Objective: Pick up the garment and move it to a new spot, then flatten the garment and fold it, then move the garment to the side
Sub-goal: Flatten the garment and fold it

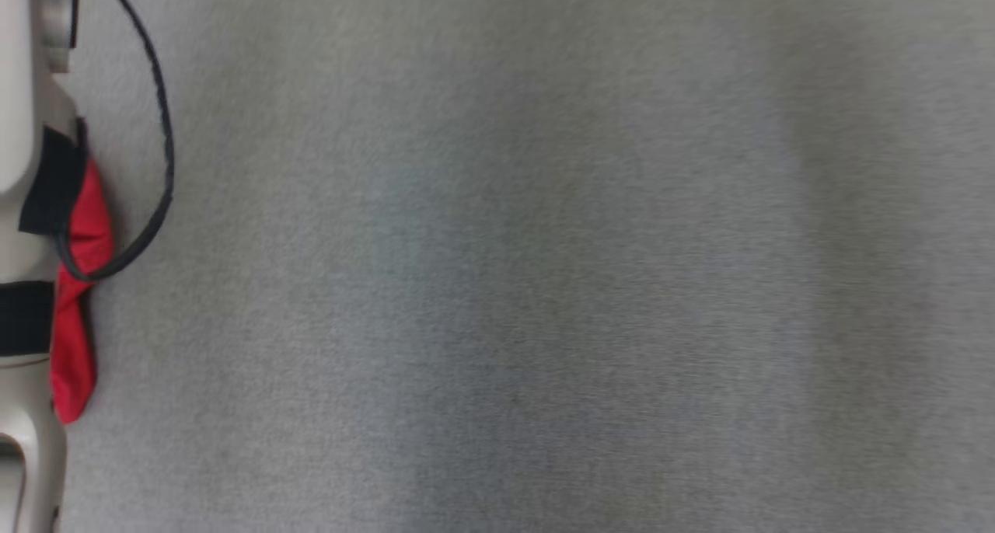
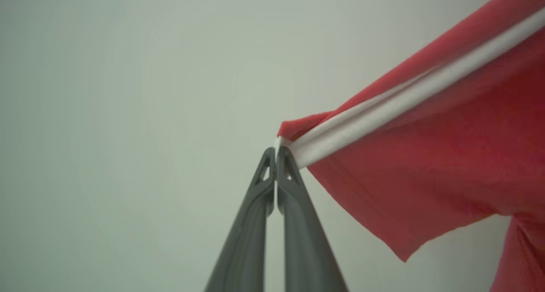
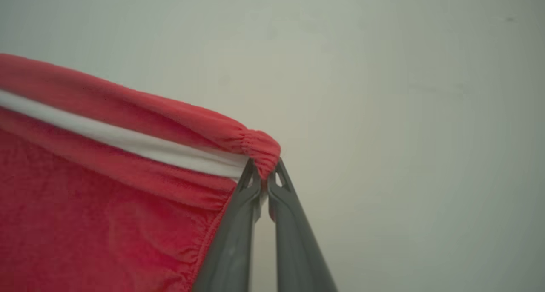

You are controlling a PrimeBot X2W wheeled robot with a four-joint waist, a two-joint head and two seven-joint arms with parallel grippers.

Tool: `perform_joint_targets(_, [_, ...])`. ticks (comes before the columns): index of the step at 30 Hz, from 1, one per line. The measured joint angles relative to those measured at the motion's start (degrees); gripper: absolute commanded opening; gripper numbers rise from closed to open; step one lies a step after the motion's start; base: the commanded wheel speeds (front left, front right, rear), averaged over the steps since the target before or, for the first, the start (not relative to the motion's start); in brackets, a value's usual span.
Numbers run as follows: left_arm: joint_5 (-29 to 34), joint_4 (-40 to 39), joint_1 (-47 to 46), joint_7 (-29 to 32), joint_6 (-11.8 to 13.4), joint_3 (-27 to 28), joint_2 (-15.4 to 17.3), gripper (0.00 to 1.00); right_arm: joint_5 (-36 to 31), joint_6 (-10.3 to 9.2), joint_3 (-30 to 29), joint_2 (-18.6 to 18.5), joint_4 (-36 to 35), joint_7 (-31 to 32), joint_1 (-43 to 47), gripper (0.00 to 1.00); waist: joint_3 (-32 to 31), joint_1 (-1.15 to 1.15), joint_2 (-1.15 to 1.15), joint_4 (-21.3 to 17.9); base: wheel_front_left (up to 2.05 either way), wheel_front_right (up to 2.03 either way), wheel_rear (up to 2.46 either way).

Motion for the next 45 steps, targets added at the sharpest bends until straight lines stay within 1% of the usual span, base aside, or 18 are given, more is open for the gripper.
perform_joint_targets(2, [-0.64, -1.58, 0.40, 0.00, 0.31, -0.47, -0.24, 0.00, -1.85, 0.00, -0.51, -0.12, -1.05, 0.00, 1.99, 0.00, 1.35, -0.01, 0.00, 0.96, 0.00, 0.00, 0.00])
perform_joint_targets(5, [-2.79, -3.01, 4.78, 0.01, 1.30, -0.31, -1.46, 0.00, -1.86, 0.00, -0.46, -0.37, -2.44, 0.01, 7.77, 0.00, 3.09, -0.02, 0.00, 2.14, 0.00, 0.00, 0.00])
perform_joint_targets(7, [-4.28, -3.43, 9.77, 0.02, 2.05, -0.55, -3.10, 0.00, -0.16, -0.02, -1.60, -0.75, -4.55, 0.01, 12.30, 0.00, 3.78, 0.00, 0.01, 2.97, 0.00, 0.00, 0.00])
perform_joint_targets(9, [-6.39, -4.31, 15.82, 0.02, 3.04, -0.01, -4.65, 0.00, 1.26, -0.04, -0.60, -1.21, -7.06, 0.02, 18.18, 0.00, 3.98, -0.01, 0.00, 3.63, 0.00, 0.00, 0.00])
perform_joint_targets(11, [-8.48, -4.91, 21.54, 0.02, 3.42, 0.67, -5.92, 0.00, 3.44, -0.05, 1.08, -1.66, -8.66, 0.01, 25.20, 0.00, 3.60, -0.03, 0.00, 3.86, 0.00, 0.00, 0.00])
perform_joint_targets(13, [-9.68, -5.12, 27.40, 0.02, 3.35, 1.04, -7.02, 0.00, 5.73, -0.04, 2.31, -2.57, -9.89, 0.02, 31.88, 0.00, 2.97, -0.03, 0.00, 3.93, 0.00, 0.00, 0.00])
perform_joint_targets(15, [-10.01, -4.65, 33.10, 0.02, 2.35, 0.59, -7.83, 0.00, 9.01, -0.05, 2.91, -3.11, -11.26, 0.02, 37.57, 0.00, 2.05, -0.03, 0.00, 3.88, 0.00, 0.00, 0.00])
perform_joint_targets(18, [-12.14, -4.53, 40.72, 0.02, 2.34, 2.48, -8.77, 0.00, 13.06, -0.05, 4.63, -3.25, -13.85, 0.02, 45.19, 0.00, 0.18, -0.04, -0.01, 3.53, 0.00, 0.00, 0.00])
perform_joint_targets(19, [-12.14, -4.17, 43.03, 0.02, 1.80, 2.53, -8.76, 0.00, 13.62, -0.05, 5.37, -3.39, -14.60, 0.02, 47.56, 0.00, -0.56, -0.04, -0.02, 3.34, 0.00, 0.00, 0.00])
perform_joint_targets(22, [-12.89, -4.05, 49.95, 0.02, 1.44, 4.13, -9.82, 0.00, 16.34, -0.05, 7.34, -3.80, -15.83, 0.02, 53.91, 0.00, -3.18, -0.04, -0.01, 2.60, 0.00, 0.00, 0.00])
perform_joint_targets(23, [-13.22, -4.09, 51.85, 0.02, 1.35, 4.92, -10.12, 0.00, 16.49, -0.05, 7.54, -3.90, -15.96, 0.03, 55.65, 0.00, -4.14, -0.04, -0.01, 2.35, 0.00, 0.00, 0.00])
perform_joint_targets(24, [-13.21, -3.82, 53.65, 0.02, 0.58, 5.06, -10.17, 0.00, 17.31, -0.05, 7.13, -3.75, -15.93, 0.02, 57.28, 0.00, -5.14, -0.04, -0.02, 2.12, 0.00, 0.00, 0.00])
perform_joint_targets(26, [-13.47, -3.70, 57.18, 0.02, 0.37, 6.34, -10.98, 0.00, 18.00, -0.04, 7.17, -3.63, -15.99, 0.02, 60.40, 0.00, -7.16, -0.05, -0.02, 1.69, 0.00, 0.00, 0.00])
perform_joint_targets(27, [-13.63, -3.56, 60.11, 0.02, -0.12, 7.28, -11.38, 0.00, 18.44, -0.02, 7.16, -2.89, -15.71, 0.03, 63.74, 0.00, -9.18, -0.05, -0.02, 1.32, 0.00, 0.00, 0.00])
perform_joint_targets(32, [-13.47, -2.63, 67.17, 0.02, -0.62, 9.29, -12.24, 0.00, 18.82, -0.01, 7.38, -0.42, -15.03, 0.03, 70.07, 0.00, -14.28, -0.05, -0.03, 0.49, 0.00, 0.00, 0.00])
perform_joint_targets(36, [-12.87, -2.46, 71.76, 0.02, -1.11, 10.42, -12.51, 0.00, 18.80, -0.02, 9.45, 1.48, -14.60, 0.02, 74.67, 0.00, -18.01, -0.06, -0.03, -0.11, 0.00, 0.00, 0.00])
perform_joint_targets(45, [-12.05, -0.87, 78.85, 0.02, -2.60, 12.49, -13.04, 0.00, 17.91, -0.07, 17.29, 2.04, -11.92, 0.01, 79.51, 0.00, -23.68, -0.05, -0.03, -1.66, 0.00, 0.00, 0.00])
